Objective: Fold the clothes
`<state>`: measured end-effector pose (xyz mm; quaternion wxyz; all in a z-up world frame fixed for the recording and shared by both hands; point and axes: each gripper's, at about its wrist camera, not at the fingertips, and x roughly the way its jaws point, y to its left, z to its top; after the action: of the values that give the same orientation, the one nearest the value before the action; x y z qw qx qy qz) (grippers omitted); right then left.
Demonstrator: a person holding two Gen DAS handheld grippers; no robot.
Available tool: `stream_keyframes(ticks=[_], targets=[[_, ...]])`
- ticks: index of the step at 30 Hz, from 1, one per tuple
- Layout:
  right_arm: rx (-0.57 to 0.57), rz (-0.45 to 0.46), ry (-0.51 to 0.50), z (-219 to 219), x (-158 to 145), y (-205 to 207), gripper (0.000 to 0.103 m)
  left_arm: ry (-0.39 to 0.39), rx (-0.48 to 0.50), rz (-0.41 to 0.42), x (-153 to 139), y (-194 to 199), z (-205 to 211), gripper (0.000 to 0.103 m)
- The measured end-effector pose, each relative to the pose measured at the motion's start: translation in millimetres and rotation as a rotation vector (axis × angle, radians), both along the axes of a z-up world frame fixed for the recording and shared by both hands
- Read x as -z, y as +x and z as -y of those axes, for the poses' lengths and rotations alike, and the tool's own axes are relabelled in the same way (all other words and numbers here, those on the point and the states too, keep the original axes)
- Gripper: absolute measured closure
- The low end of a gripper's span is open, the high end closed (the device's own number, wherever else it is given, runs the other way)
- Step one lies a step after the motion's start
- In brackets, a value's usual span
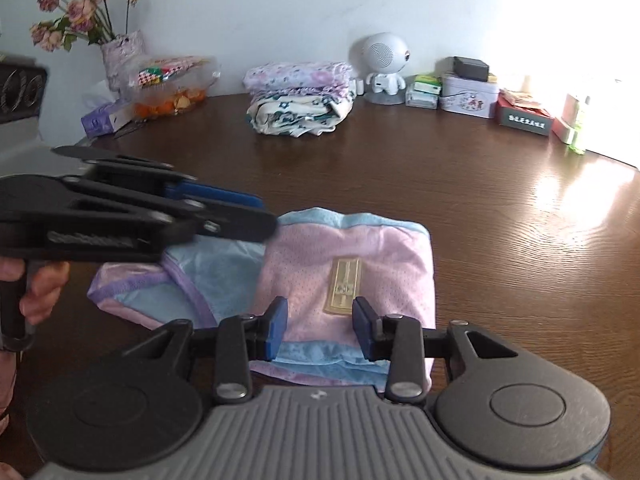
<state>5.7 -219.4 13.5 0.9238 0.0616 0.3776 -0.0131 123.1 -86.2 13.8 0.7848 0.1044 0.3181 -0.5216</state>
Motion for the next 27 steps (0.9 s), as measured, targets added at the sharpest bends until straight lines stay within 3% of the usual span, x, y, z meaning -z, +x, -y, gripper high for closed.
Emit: stream_keyframes(ticks=[3,6,8,13,15,19,23,27], targets=[[-0.005,0.002,0.011,-1.2,10.8,0.5,0.066,0.059,-0.027,-0.016,20.6,6.0,16.4,0.087],[-0.028,0.023,0.051,5.8,9.9,-5.1,0.066,0.064,-0.053,-0.040,31.1,14.9,19.0,0.087],[-0.043,0.049,0.123,19.6,0.9,-12.7,0.066,0.055,-0.059,-0.048,30.2,16.6,14.8,0.087],[0.018,0.125,0.119,68.0,-26.7,-24.9,0.063,0.009,-0.046,-0.006,4.9,-4.7,3.1,0.081],[0.036,0.109,0.110,89.5,-26.5,-15.5,0.063,0.019,-0.006,0.022,-2.0,-23.4,7.1,0.076],[-0.027,0.072,0.137,109.6,-14.2,23.8,0.063,0.078,0.062,0.084,0.3,-59.1,25.6,0.076],[-0.151,0.062,0.124,102.4,-4.6,66.7,0.063,0.150,0.029,0.096,17.0,-68.3,38.3,0.078],[-0.242,-0.015,0.145,98.4,9.4,93.0,0.063,0.175,0.001,0.085,26.2,-67.5,38.8,0.076]])
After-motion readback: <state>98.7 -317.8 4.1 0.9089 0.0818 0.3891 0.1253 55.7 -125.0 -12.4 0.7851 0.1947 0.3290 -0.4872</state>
